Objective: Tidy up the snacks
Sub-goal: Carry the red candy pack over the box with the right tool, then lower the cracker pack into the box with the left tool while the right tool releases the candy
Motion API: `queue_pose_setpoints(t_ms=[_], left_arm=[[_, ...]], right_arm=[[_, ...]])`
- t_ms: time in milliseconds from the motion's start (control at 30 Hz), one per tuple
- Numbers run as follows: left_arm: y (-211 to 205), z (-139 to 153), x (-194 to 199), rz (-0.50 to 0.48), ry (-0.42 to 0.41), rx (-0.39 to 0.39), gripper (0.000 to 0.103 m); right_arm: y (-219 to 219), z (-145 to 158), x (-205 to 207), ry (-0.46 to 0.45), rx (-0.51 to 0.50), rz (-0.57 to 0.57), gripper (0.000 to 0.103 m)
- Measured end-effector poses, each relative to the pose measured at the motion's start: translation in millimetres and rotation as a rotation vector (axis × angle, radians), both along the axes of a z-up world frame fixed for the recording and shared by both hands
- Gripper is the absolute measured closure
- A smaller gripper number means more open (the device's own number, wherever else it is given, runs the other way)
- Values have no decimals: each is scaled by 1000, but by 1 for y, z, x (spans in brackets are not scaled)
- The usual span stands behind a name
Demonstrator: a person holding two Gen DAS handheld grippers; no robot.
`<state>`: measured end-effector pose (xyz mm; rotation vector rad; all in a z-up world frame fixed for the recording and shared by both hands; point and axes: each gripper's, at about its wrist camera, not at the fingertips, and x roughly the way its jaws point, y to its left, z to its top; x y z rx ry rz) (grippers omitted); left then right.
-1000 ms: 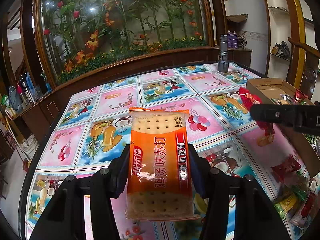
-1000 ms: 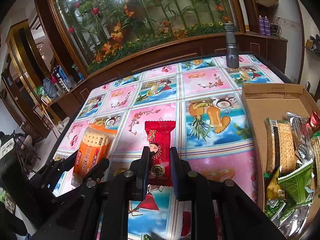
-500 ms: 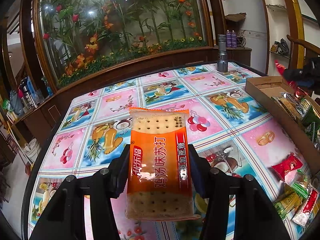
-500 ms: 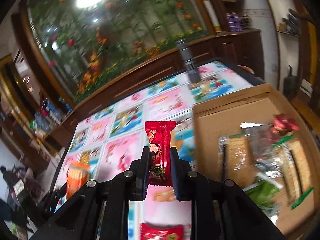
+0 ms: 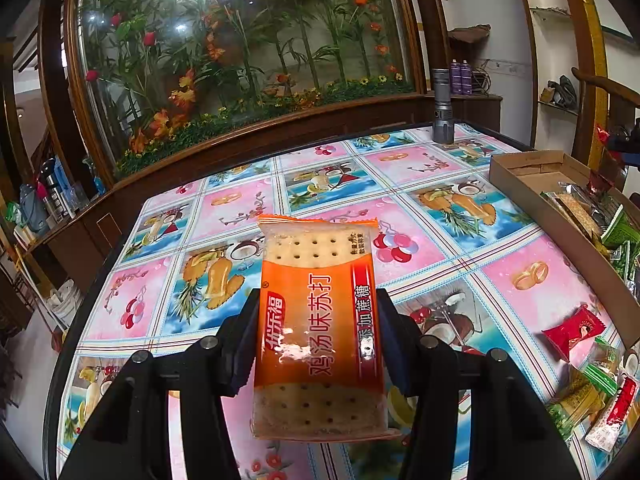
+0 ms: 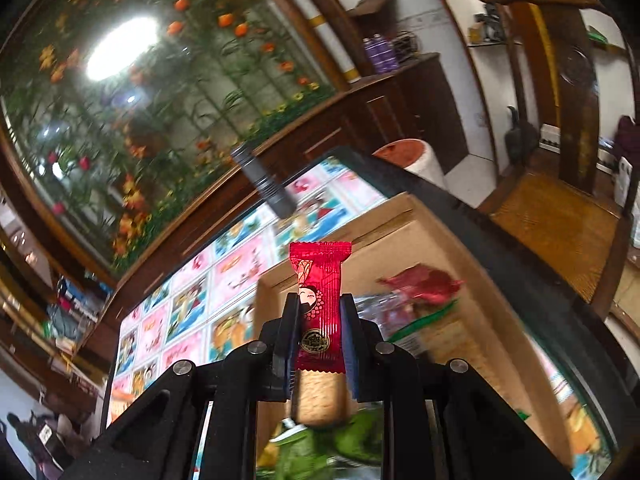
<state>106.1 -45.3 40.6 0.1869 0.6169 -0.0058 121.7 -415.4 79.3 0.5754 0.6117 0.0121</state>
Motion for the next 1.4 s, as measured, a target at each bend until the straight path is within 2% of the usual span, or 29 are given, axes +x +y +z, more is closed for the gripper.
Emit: queue_pose_setpoints(t_ms=[367,600,767,900,1167,1400], left_arm=[[-1,2,-2,3,-4,-6,50],[-5,10,-6,0,-12,-58,50],[-17,29,-12,-38,-29,-139,50],[-44,46,-14,-111,-27,-206,50],[-133,52,10,-319,100,-404,51],[-209,32,37,-394,198,-405,51]], right_arm=[[-9,-4,2,22,3,-1,83],[-12,-6,4,28,15,10,83],[-19,-5,5,22,16,12,83],[-29,-6,4,21,32,12,83],[-41,-13,8,50,56,13,83],[-41,-22,14,90,68,34,83]])
